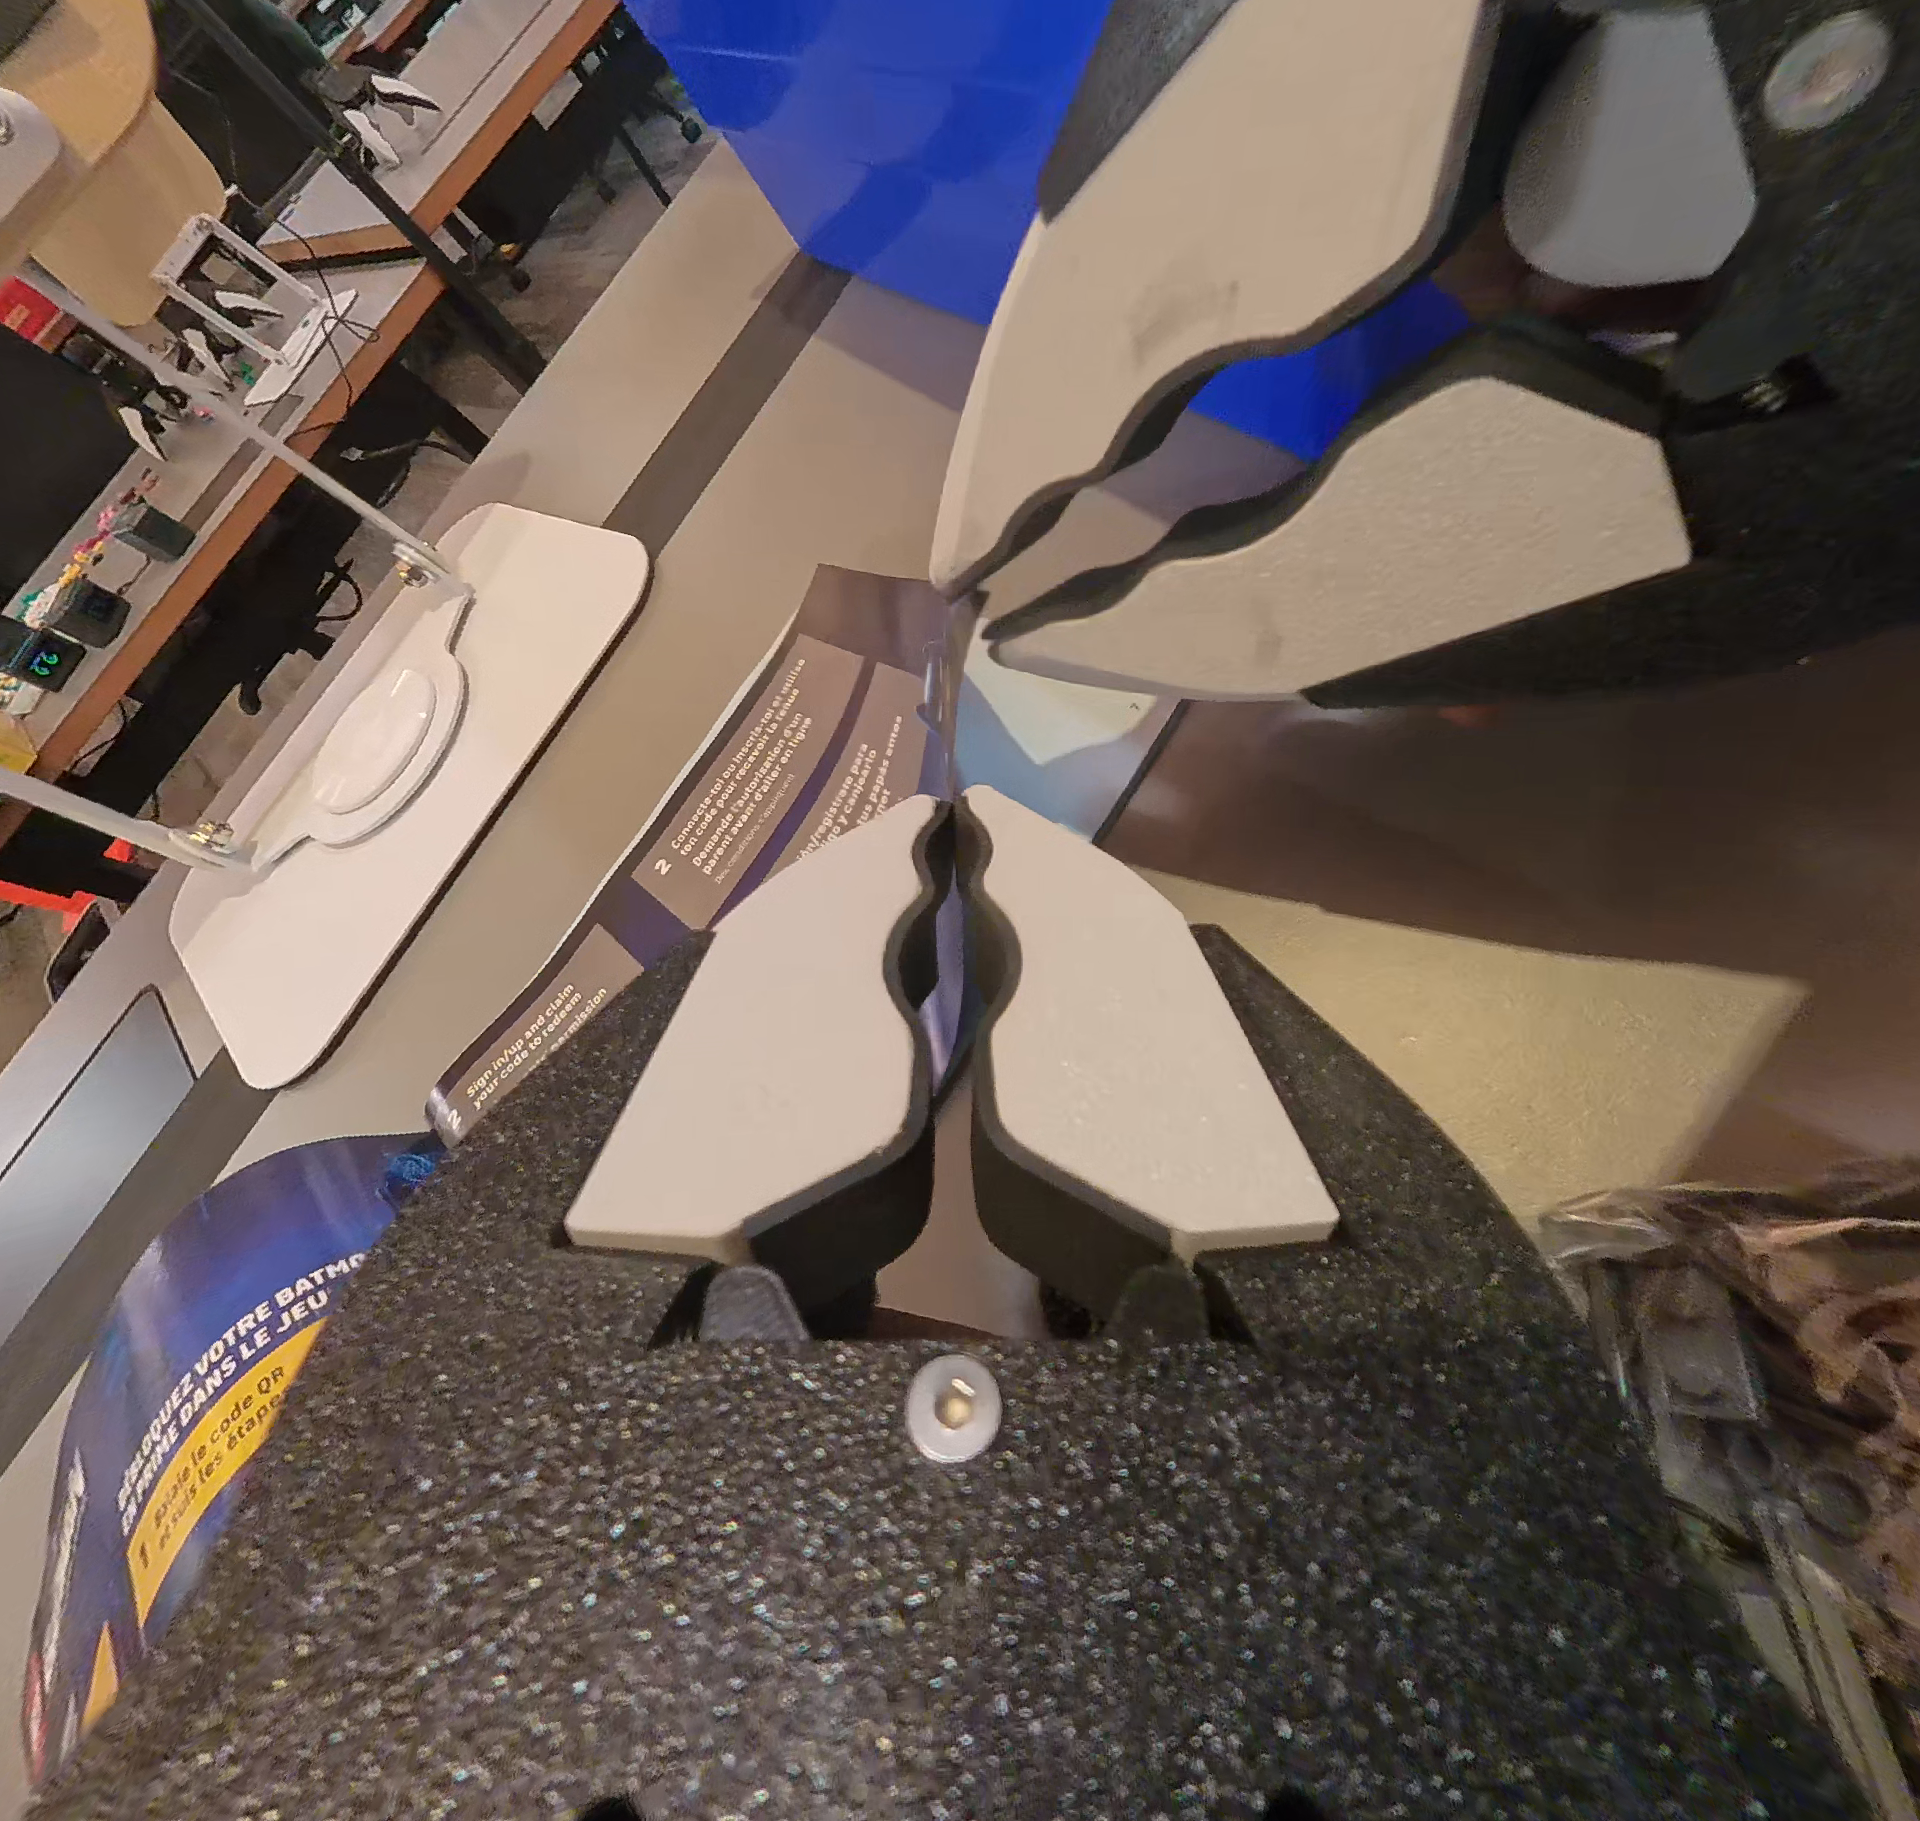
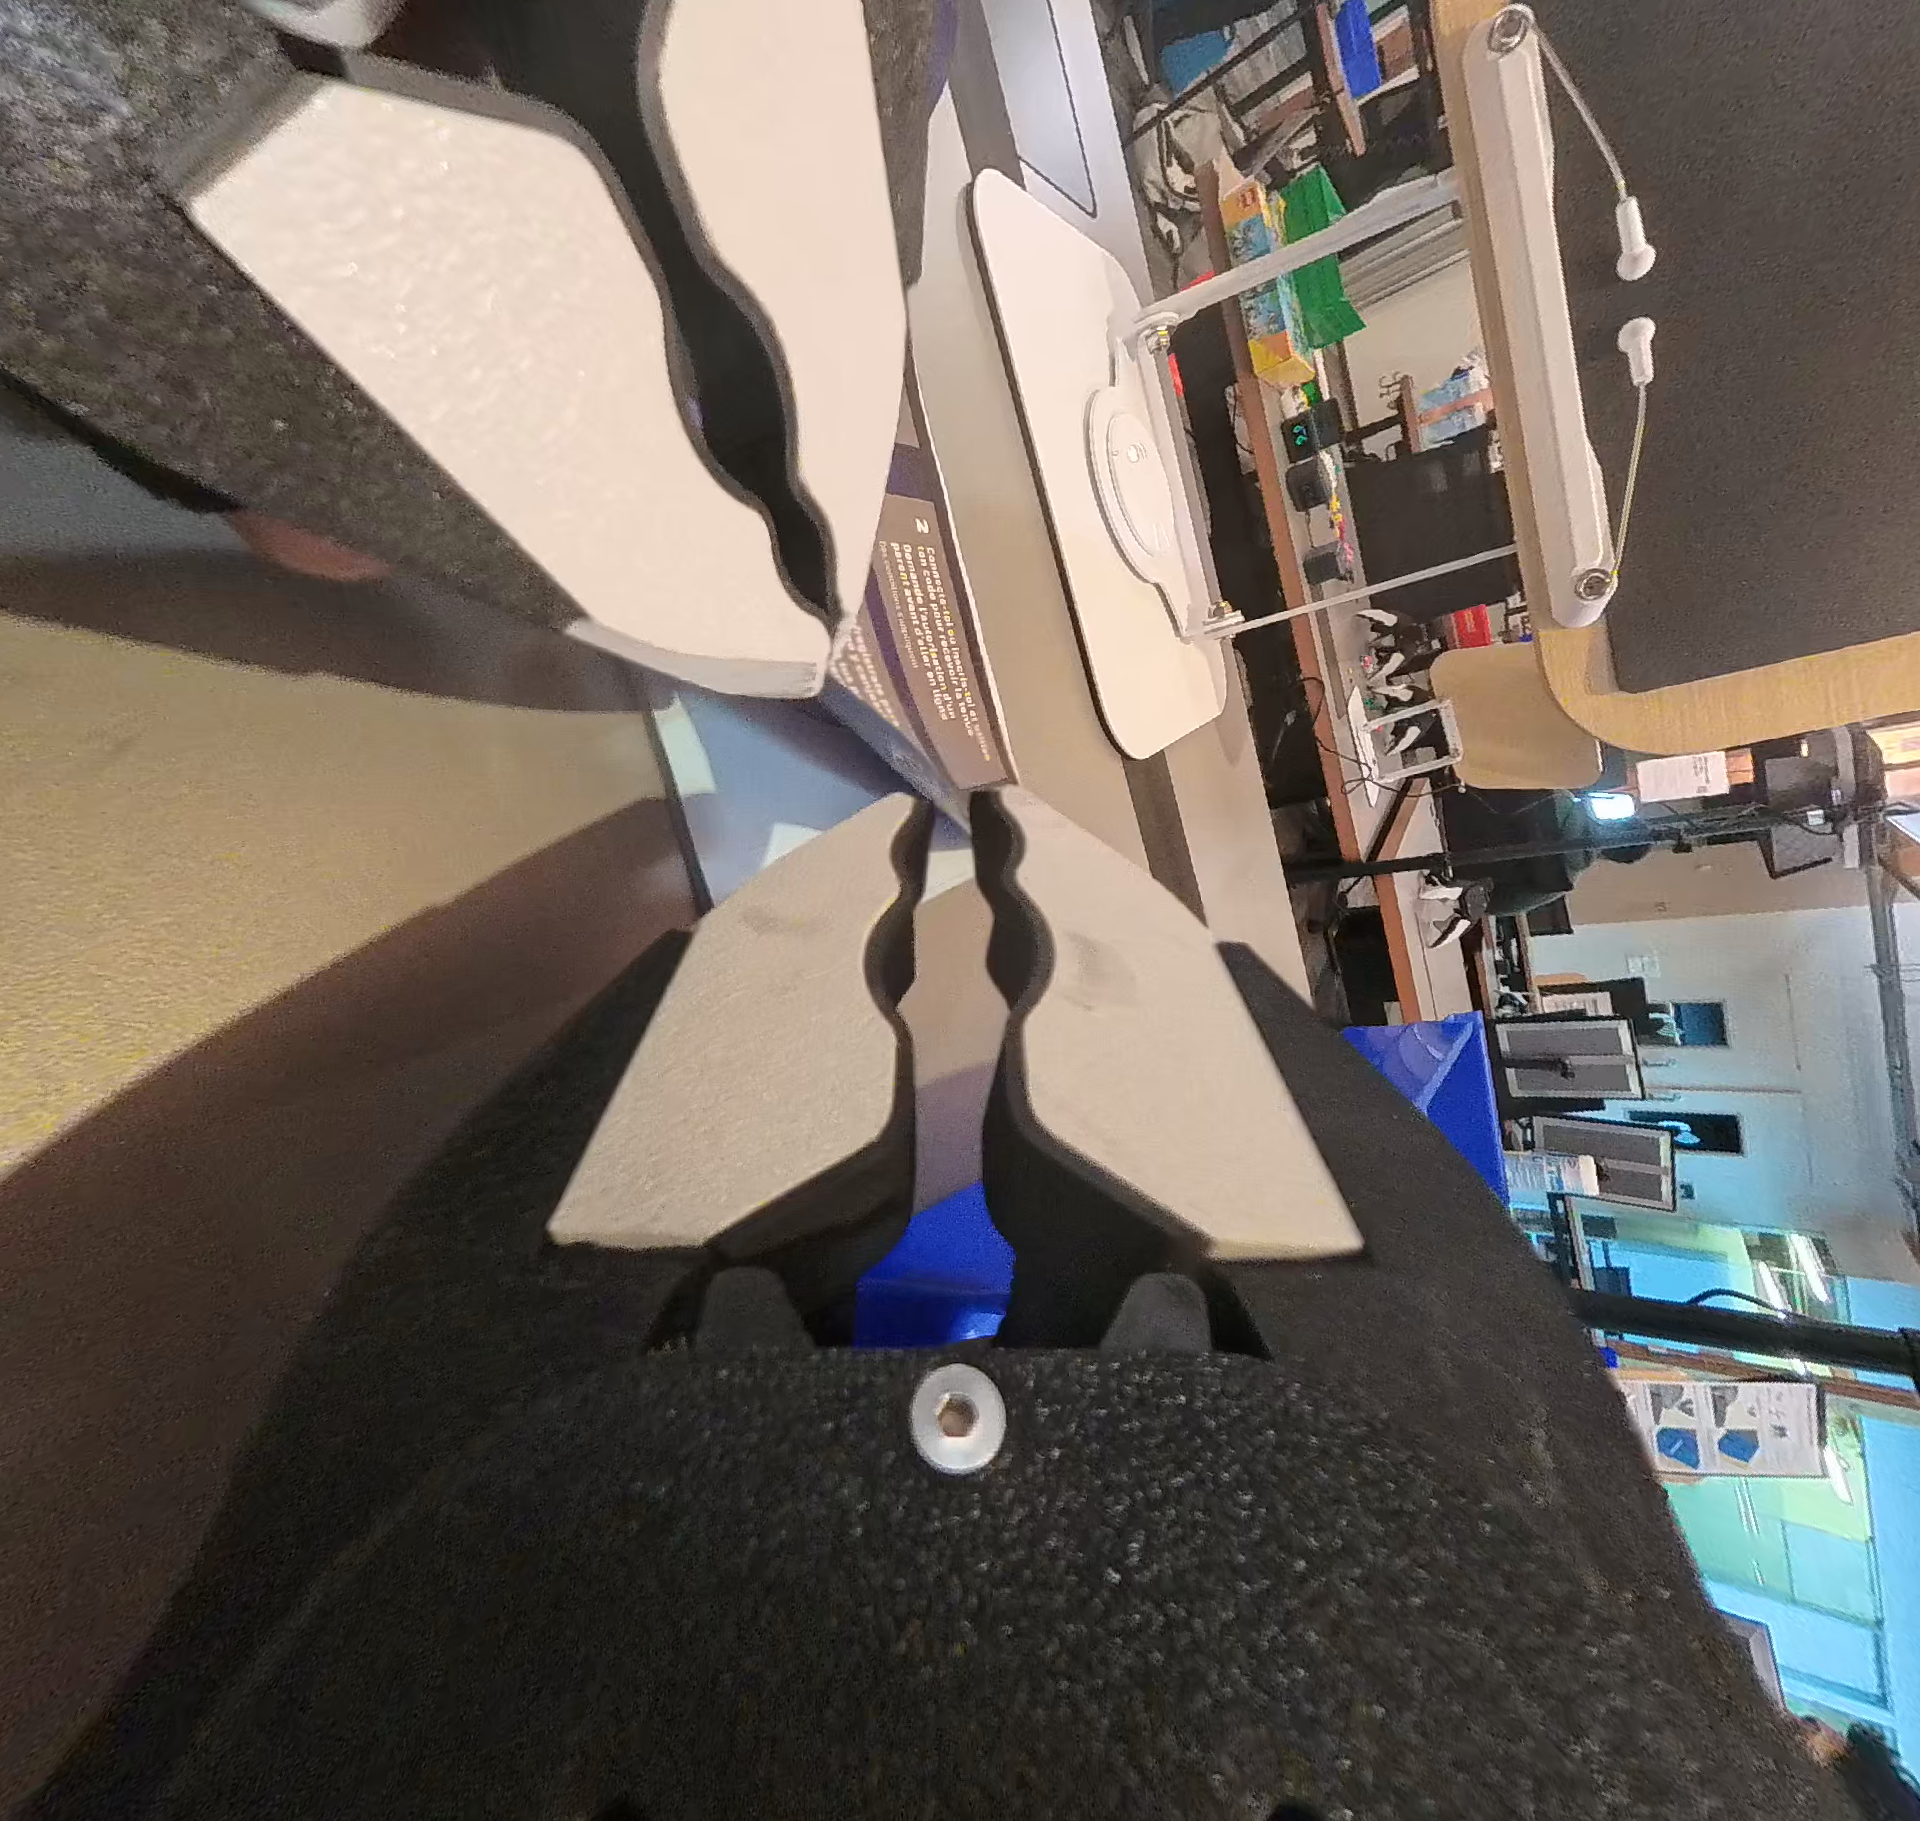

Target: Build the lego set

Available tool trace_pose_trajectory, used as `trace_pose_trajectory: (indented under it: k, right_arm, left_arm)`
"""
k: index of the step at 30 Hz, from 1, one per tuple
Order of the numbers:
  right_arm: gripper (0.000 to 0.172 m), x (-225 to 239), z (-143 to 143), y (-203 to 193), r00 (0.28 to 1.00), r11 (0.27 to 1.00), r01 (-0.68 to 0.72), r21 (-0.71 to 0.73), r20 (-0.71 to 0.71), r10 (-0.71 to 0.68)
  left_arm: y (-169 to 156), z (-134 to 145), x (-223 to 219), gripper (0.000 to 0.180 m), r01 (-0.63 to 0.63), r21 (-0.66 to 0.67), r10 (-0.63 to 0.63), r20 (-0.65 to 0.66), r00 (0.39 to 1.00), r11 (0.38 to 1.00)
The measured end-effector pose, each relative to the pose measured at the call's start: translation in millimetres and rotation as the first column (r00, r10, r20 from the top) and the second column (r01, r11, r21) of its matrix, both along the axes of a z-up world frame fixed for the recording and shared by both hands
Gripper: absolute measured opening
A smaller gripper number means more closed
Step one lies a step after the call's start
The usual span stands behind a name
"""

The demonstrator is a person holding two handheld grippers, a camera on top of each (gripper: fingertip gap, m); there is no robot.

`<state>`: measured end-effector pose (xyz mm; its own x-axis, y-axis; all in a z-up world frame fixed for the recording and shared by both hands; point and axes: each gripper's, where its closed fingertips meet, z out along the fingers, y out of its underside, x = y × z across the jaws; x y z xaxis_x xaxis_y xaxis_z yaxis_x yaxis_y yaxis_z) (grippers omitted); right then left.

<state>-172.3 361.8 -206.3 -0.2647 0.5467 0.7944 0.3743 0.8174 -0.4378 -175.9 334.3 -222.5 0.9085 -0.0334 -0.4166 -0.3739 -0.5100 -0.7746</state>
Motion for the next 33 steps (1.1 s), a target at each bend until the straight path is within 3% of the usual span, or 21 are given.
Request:
trace_pose_trajectory:
  k: [6,13,22,29,33]
  right_arm:
    - [0.03,-1.6,9.8,1.3,0.998,0.999,0.027,-0.027,-0.062,-0.029]
    - [0.03,0.1,9.5,-14.0,0.992,0.998,0.015,-0.062,-0.12,-0.023]
    - [0.03,4.8,-13.5,-29.8,0.996,0.984,-0.035,-0.176,-0.093,0.019]
    - [0.03,5.1,-19.3,-30.6,0.996,0.986,-0.047,-0.16,-0.076,0.036]
    - [0.029,5.4,-23.0,-32.6,0.997,0.991,-0.054,-0.123,-0.063,0.047]
  left_arm:
    - [-2.3,9.2,-10.5,0.0,-0.048,0.057,0.043,0.091,0.995,0.997]
    - [-7.5,19.8,-26.4,0.0,-0.119,0.119,0.086,0.25,0.964,0.986]
    - [-15.0,30.9,-39.1,0.0,-0.189,0.19,0.117,0.339,0.934,0.963]
    - [-39.3,51.6,-57.4,0.0,-0.312,0.305,0.142,0.472,0.87,0.9]
    - [-66.1,73.2,-74.3,0.0,-0.399,0.372,0.193,0.482,0.855,0.838]
